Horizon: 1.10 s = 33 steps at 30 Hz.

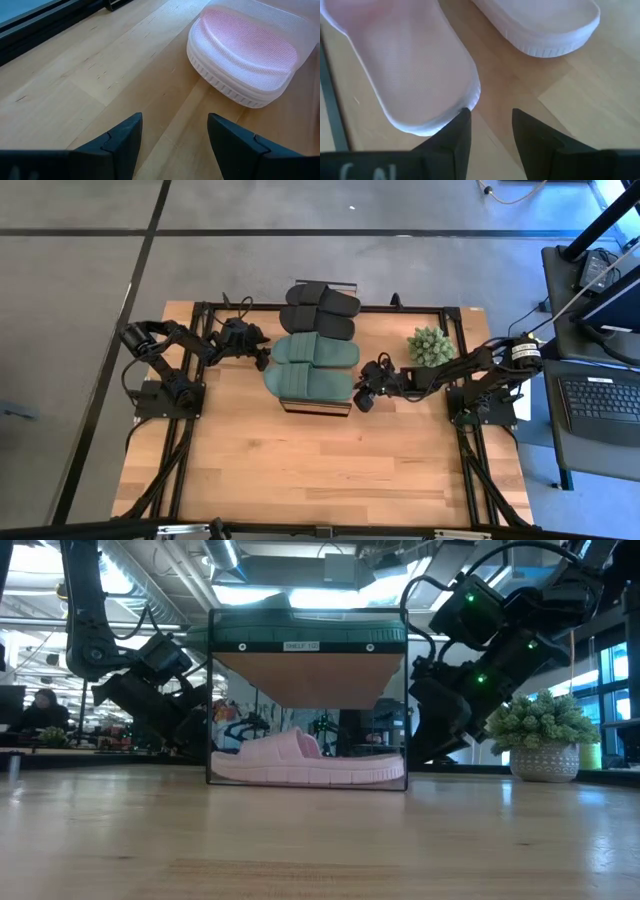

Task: Pick and place slides into the shelf
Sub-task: Adjust the pink slippers under the shelf, then return to Home Position

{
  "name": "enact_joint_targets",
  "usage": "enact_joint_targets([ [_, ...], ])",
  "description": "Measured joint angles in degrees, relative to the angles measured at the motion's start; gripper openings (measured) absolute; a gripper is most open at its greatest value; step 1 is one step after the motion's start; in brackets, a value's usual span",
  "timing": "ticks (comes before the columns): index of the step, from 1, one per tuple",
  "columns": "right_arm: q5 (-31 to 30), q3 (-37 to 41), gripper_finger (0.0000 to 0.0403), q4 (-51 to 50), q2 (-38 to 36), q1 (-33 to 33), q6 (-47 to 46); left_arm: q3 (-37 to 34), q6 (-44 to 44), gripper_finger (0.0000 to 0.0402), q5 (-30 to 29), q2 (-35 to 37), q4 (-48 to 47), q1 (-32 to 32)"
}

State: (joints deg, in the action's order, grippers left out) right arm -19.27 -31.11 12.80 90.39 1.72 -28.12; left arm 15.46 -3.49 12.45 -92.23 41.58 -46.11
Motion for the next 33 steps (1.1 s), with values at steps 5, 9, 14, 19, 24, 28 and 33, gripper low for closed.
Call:
enact_joint_targets([
  [5, 0.1, 0.0, 0.0142, -0.1, 0.0, 0.0, -0.2, 0.0, 0.0, 0.0216, 0.0, 0.0, 0.0, 0.0],
  [9, 1.1, 0.0, 0.0142, -0.1, 0.0, 0.0, -0.1, 0.0, 0.0, 0.0216, 0.0, 0.0, 0.0, 0.0],
  [14, 1.1, 0.0, 0.0142, 0.1, 0.0, 0.0, -0.1, 0.0, -1.2, 0.0216, 0.1, 0.0, -1.8, -0.3],
  [19, 1.0, 0.0, 0.0142, -0.1, -0.9, 0.0, -0.1, 0.1, -1.4, 0.0216, 0.4, 0.2, -4.2, -1.0],
  [24, -2.4, 0.0, 0.0142, -2.1, -5.9, 0.0, 1.3, -0.1, -1.1, 0.0216, 0.8, 2.2, -5.7, -1.0],
  [28, -3.2, 0.0, 0.0142, -4.7, -10.3, 0.0, 3.1, -0.1, 0.3, 0.0216, 1.0, 6.3, -6.7, -1.0],
  [33, -6.2, 0.0, 0.0142, -9.9, -15.6, 0.0, 6.0, -0.1, 0.4, 0.0216, 1.0, 15.6, -12.0, -1.0],
])
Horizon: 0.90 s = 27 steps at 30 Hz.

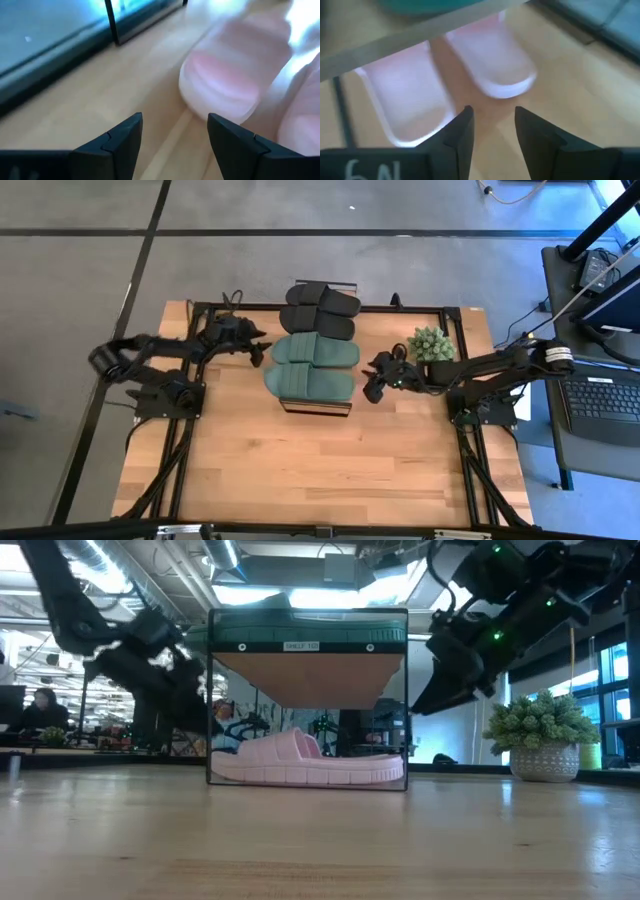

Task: Pick and place slides into the shelf
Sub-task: Return to Home Position

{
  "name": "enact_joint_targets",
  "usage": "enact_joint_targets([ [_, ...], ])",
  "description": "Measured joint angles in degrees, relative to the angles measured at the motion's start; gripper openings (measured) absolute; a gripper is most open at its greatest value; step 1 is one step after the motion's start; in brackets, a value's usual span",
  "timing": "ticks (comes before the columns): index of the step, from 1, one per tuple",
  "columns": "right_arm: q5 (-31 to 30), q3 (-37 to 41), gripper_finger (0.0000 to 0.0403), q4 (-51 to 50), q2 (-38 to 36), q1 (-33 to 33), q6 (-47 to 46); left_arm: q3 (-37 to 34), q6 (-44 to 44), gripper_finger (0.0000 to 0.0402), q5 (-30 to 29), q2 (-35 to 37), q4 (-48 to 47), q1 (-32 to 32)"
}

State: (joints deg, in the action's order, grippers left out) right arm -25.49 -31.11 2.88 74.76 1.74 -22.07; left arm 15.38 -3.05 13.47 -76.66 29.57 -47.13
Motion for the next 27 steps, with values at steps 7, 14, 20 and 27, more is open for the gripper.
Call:
enact_joint_targets([
  [7, -5.6, 0.1, 0.0142, -4.8, -5.7, 0.0, 2.4, -2.2, 1.3, 0.0216, 2.6, 16.1, -2.1, 0.0],
  [14, -8.0, 4.0, 0.0142, 1.3, -10.5, 1.1, 9.2, -5.0, 2.9, 0.0216, 6.5, 27.0, -1.9, 0.4],
  [20, -4.8, 11.8, 0.0142, 10.5, -16.1, 2.9, 10.8, -6.0, 4.2, 0.0216, 12.1, 33.7, -2.1, 1.1],
  [27, 1.1, 18.7, 0.0142, 16.6, -22.9, 4.8, 12.6, -6.1, 4.0, 0.0216, 10.5, 40.8, -8.9, 1.0],
])
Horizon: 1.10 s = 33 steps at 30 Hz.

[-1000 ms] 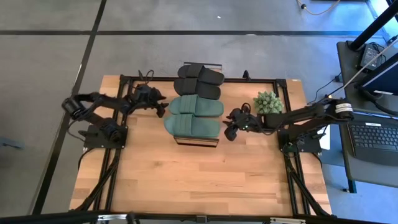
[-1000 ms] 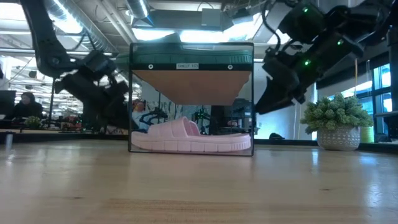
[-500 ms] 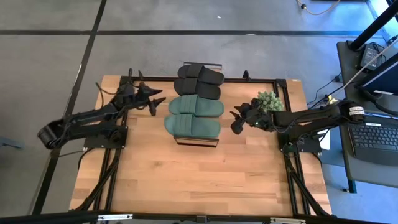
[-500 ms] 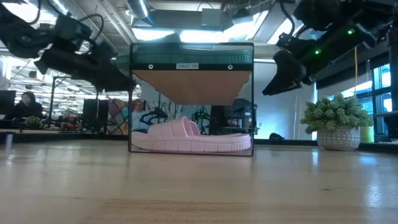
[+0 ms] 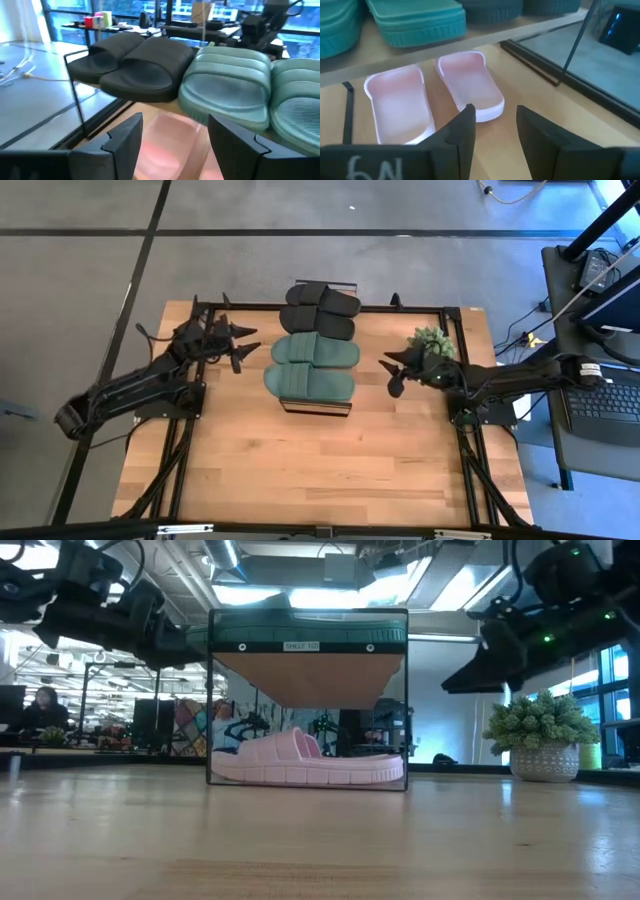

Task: Pick and place slides into the shelf
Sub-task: Return to Home Position

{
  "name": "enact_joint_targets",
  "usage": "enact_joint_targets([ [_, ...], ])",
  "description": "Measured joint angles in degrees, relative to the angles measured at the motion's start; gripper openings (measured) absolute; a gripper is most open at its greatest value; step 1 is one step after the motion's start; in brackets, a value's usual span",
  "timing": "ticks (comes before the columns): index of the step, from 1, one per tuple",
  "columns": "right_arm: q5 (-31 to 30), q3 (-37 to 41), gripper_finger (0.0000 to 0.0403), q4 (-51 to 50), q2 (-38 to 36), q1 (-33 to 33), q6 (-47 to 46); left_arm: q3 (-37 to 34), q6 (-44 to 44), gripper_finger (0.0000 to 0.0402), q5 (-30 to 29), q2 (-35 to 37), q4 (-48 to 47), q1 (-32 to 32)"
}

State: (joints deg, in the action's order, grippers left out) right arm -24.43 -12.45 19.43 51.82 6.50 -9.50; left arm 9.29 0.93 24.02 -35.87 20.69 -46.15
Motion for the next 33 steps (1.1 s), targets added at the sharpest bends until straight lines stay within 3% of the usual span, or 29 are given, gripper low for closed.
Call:
enact_joint_targets([
  [8, 0.3, 4.0, 0.0142, 0.0, -7.8, 1.2, 1.2, 0.0, -1.0, 0.0216, -3.4, 8.0, -7.6, 0.0],
  [16, 7.8, 7.2, 0.0142, -0.2, -14.3, 1.3, 2.2, 0.0, 1.5, 0.0216, -4.1, 14.6, -10.1, 0.0],
  [23, 8.1, 7.3, 0.0142, -3.6, -18.1, 1.3, 3.7, 0.0, 1.7, 0.0216, -8.2, 19.5, -15.5, 0.0],
  [33, 8.1, 7.3, 0.0142, -9.4, -26.0, 1.3, 3.8, 0.0, 2.1, 0.0216, -8.6, 28.8, -22.9, 0.0],
])
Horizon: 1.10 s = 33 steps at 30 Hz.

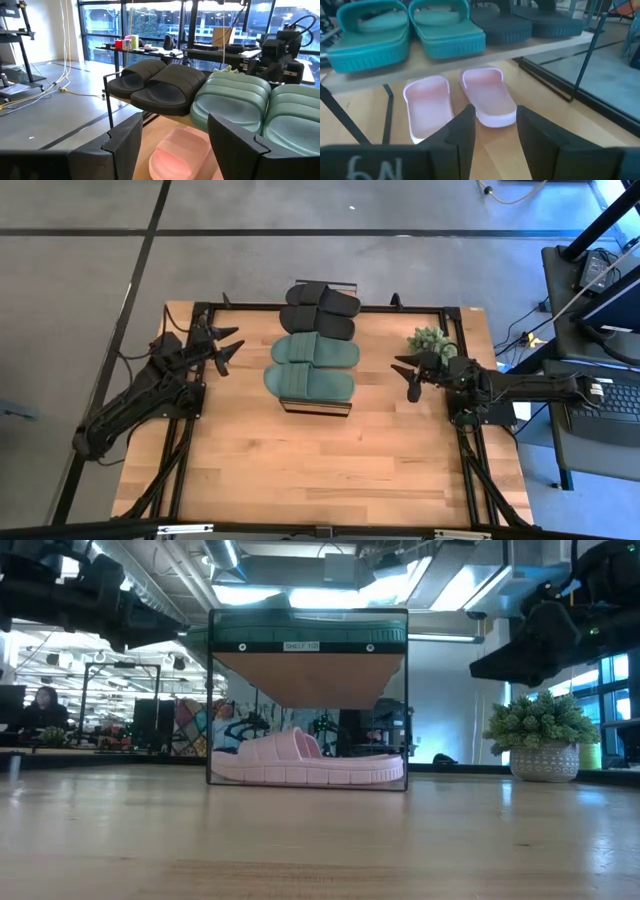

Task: Pick and place slides into the shelf
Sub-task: Return to Home Position

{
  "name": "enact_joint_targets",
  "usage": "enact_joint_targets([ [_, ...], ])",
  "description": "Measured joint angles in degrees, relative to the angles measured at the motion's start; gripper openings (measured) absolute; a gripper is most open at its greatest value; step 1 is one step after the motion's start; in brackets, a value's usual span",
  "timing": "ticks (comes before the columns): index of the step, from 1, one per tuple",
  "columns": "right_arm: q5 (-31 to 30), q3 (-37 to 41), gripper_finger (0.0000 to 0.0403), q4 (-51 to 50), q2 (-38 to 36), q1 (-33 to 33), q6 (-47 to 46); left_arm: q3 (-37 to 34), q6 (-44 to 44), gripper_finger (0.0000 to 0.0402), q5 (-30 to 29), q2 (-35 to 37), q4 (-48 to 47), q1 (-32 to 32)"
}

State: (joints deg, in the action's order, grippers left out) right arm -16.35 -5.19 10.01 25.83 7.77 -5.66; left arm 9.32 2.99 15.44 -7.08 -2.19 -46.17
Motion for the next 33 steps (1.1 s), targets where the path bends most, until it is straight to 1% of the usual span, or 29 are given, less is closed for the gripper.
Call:
enact_joint_targets([
  [11, 0.0, 0.0, 0.0142, -6.6, -8.0, 0.0, -1.3, 0.0, 1.2, 0.0216, 0.0, 6.8, -5.3, 0.0],
  [20, 0.0, 0.0, 0.0142, -12.1, -14.4, 0.0, -1.6, 0.0, 1.4, 0.0216, -2.1, 6.9, -8.2, 0.0],
  [25, 0.0, 0.0, 0.0142, -12.8, -16.4, 0.0, -0.7, -1.7, 1.8, 0.0216, -2.6, 6.9, -6.3, 0.0],
  [28, 0.0, 0.0, 0.0142, -13.1, -16.8, 0.0, -0.1, -3.7, 2.8, 0.0216, -2.8, 7.0, -3.2, 0.0],
  [33, 0.0, 0.0, 0.0142, -13.3, -16.8, 0.0, -0.3, -4.8, 2.9, 0.0216, -2.8, 7.0, -1.5, 0.0],
])
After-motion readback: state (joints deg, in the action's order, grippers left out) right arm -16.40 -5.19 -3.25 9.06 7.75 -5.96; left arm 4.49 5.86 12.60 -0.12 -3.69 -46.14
